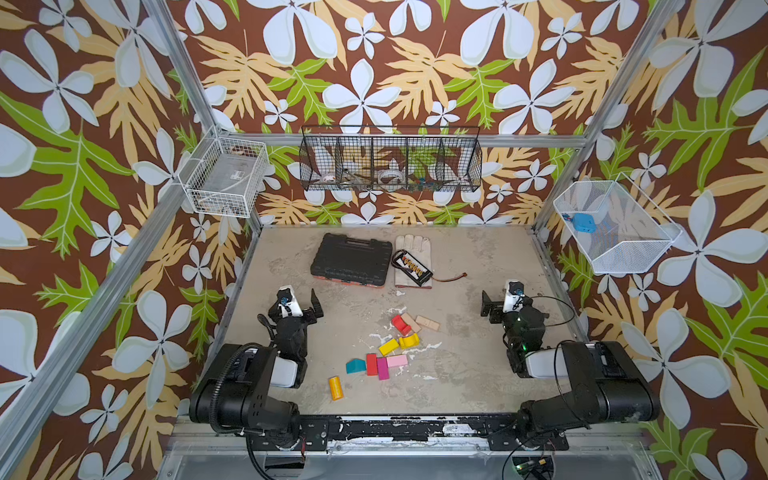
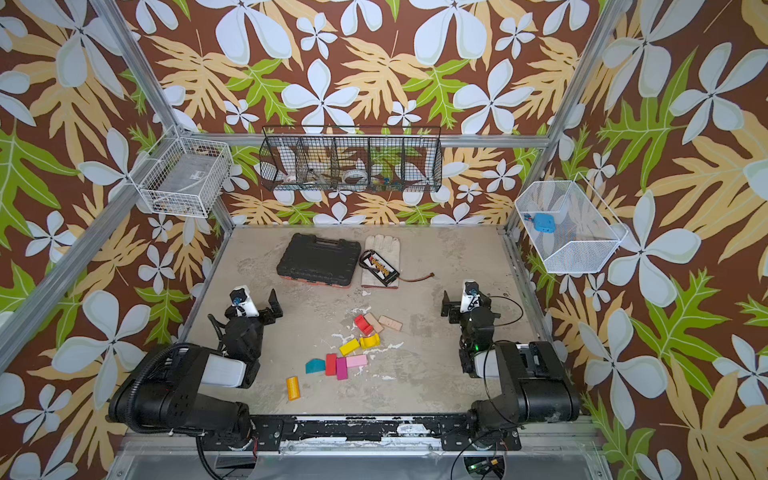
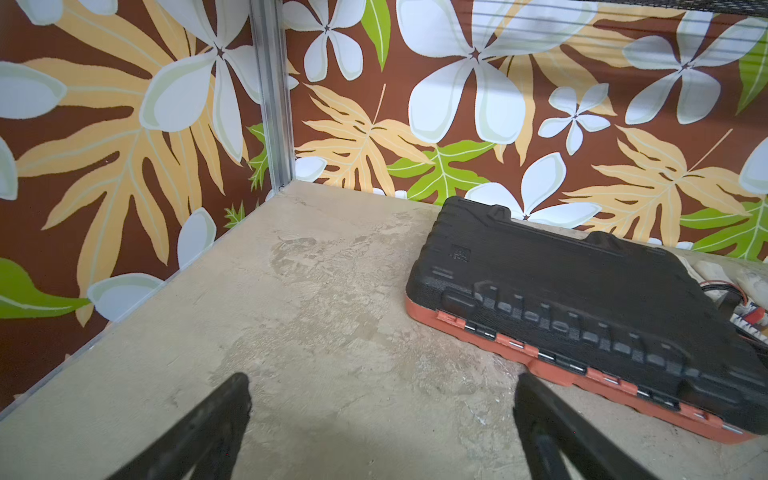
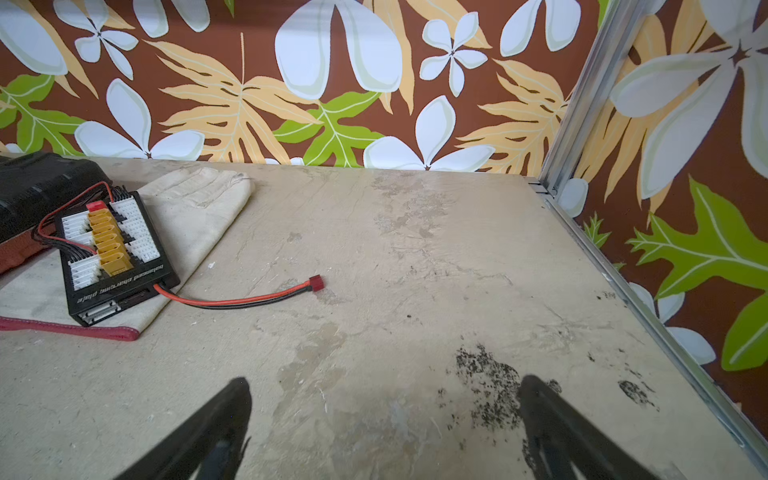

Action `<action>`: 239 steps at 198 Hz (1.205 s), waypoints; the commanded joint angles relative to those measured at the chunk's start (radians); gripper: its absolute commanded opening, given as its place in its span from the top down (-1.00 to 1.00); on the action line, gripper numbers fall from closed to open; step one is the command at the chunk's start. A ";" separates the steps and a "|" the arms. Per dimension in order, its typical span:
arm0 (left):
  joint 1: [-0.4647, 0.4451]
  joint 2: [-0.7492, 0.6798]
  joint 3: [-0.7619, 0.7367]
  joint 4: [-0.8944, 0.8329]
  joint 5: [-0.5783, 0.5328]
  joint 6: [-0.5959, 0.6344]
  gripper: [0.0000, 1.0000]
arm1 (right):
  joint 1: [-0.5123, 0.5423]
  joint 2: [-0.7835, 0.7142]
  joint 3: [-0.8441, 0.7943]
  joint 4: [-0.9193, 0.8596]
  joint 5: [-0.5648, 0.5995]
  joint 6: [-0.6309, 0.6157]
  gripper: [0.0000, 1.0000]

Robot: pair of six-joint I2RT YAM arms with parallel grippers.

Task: Build the wood block tower
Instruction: 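Raise both arms from rest and lift the grippers above the table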

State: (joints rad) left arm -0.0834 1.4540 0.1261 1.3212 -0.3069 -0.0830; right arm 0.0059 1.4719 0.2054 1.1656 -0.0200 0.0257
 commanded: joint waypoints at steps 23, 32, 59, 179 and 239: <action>0.001 0.002 0.006 0.022 -0.006 0.001 -1.00 | 0.000 0.001 0.005 0.016 0.009 0.003 -0.99; 0.001 0.002 0.006 0.022 -0.005 0.000 -1.00 | -0.001 0.001 0.005 0.015 0.009 0.003 -0.99; 0.001 0.002 0.005 0.022 -0.005 0.000 -1.00 | -0.001 0.001 0.004 0.016 0.008 0.004 -0.99; 0.001 0.002 0.005 0.022 -0.006 0.000 -1.00 | -0.001 -0.003 0.000 0.022 0.009 0.005 -0.99; 0.001 0.002 0.006 0.022 -0.006 0.001 -1.00 | 0.013 -0.226 0.148 -0.478 0.108 0.153 -0.99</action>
State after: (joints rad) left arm -0.0834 1.4540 0.1261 1.3209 -0.3069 -0.0826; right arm 0.0185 1.2770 0.3489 0.8867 0.0608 0.0933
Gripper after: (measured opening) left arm 0.998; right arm 0.996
